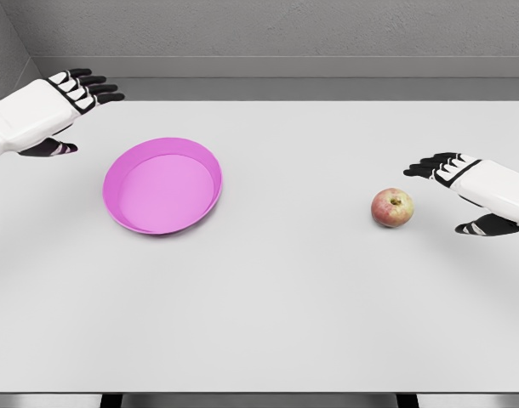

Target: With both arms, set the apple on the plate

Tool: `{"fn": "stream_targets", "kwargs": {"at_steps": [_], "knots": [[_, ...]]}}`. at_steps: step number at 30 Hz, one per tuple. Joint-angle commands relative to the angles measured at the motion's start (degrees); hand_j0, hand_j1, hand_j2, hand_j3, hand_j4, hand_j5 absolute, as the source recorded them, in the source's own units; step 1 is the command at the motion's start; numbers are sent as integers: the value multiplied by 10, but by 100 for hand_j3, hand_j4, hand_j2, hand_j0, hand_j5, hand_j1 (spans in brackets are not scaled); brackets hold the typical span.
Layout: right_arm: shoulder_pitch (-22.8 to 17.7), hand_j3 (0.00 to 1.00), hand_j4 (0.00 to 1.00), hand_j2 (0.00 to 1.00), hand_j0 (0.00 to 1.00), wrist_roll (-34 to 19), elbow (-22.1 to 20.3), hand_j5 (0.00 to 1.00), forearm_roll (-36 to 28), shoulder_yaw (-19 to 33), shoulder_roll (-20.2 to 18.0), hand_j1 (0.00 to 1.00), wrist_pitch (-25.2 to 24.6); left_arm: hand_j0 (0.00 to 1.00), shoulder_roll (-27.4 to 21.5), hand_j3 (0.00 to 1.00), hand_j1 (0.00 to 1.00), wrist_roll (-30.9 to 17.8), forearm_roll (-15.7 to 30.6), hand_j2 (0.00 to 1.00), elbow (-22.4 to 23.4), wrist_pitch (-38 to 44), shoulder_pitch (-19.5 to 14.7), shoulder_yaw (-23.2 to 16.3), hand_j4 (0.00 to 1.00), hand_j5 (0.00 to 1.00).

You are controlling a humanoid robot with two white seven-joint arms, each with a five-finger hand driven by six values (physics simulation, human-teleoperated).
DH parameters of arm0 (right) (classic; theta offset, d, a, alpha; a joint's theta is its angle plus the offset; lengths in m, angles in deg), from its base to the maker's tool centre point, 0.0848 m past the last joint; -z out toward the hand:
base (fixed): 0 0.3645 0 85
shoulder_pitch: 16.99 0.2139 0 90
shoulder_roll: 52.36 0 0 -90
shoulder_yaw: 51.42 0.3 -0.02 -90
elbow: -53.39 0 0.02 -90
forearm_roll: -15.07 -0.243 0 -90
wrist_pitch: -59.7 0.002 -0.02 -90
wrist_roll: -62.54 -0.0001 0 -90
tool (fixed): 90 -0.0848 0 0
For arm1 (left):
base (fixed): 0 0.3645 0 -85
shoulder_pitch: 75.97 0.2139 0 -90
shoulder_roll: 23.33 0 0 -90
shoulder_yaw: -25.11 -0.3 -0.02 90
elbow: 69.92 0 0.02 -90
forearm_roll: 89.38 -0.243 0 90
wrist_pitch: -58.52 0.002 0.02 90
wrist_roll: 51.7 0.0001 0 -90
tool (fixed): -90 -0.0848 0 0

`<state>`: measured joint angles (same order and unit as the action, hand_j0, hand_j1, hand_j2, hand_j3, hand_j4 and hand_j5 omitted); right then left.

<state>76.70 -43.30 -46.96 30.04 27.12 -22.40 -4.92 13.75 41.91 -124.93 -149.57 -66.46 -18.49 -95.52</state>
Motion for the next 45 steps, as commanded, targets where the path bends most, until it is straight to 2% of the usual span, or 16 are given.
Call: {"fn": "stream_targets", "kwargs": {"at_steps": [1,5,6,7,8,12,14,18,23,29,33,35,45], "knots": [[0,100,100,100,100,0,-1,100,-3,1,-1,100,-1,100,-1,100,100,-1,3,100,-1,0,0,1,100,100],[0,100,100,100,100,1,0,100,-4,-1,7,100,-5,100,-1,100,100,0,2,100,0,0,-1,1,100,100],[10,100,100,100,100,1,1,100,-5,-8,15,100,-15,100,-1,100,100,-1,1,100,0,0,-1,1,100,100],[18,100,100,100,100,0,0,100,-5,-26,18,100,-51,100,-1,100,100,-1,1,100,0,0,-1,1,100,100],[29,100,100,100,100,0,1,100,-5,-47,19,100,-64,100,-1,100,100,-1,1,100,0,0,-1,2,100,100],[33,100,100,100,100,-2,1,100,-5,-66,20,100,-68,100,-1,100,100,-1,2,100,-1,0,-1,2,100,100],[38,100,100,100,100,-44,0,100,-6,-66,22,100,-75,100,-1,100,100,-1,2,100,-1,0,-1,2,100,100],[93,100,100,100,100,-116,0,100,-6,-111,34,100,-138,100,-1,100,100,-1,1,100,-1,0,-2,3,100,100],[173,100,100,100,100,-140,5,100,-6,-185,60,100,-209,100,-2,100,100,-2,1,100,-1,0,-4,7,100,100],[202,100,100,100,100,-140,5,100,-6,-217,64,100,-266,100,-2,100,100,-2,1,100,1,0,-5,7,100,100],[208,100,100,100,100,-152,7,100,-6,-219,68,100,-299,100,-2,100,100,-2,0,100,2,0,-6,8,100,100],[227,100,100,100,100,-166,14,100,-6,-236,82,100,-306,100,-2,100,100,-2,0,100,2,0,-6,7,100,100],[243,100,100,100,100,-166,30,100,-4,-262,93,100,-311,100,-2,100,100,-2,0,100,1,0,-6,8,100,100]]}}
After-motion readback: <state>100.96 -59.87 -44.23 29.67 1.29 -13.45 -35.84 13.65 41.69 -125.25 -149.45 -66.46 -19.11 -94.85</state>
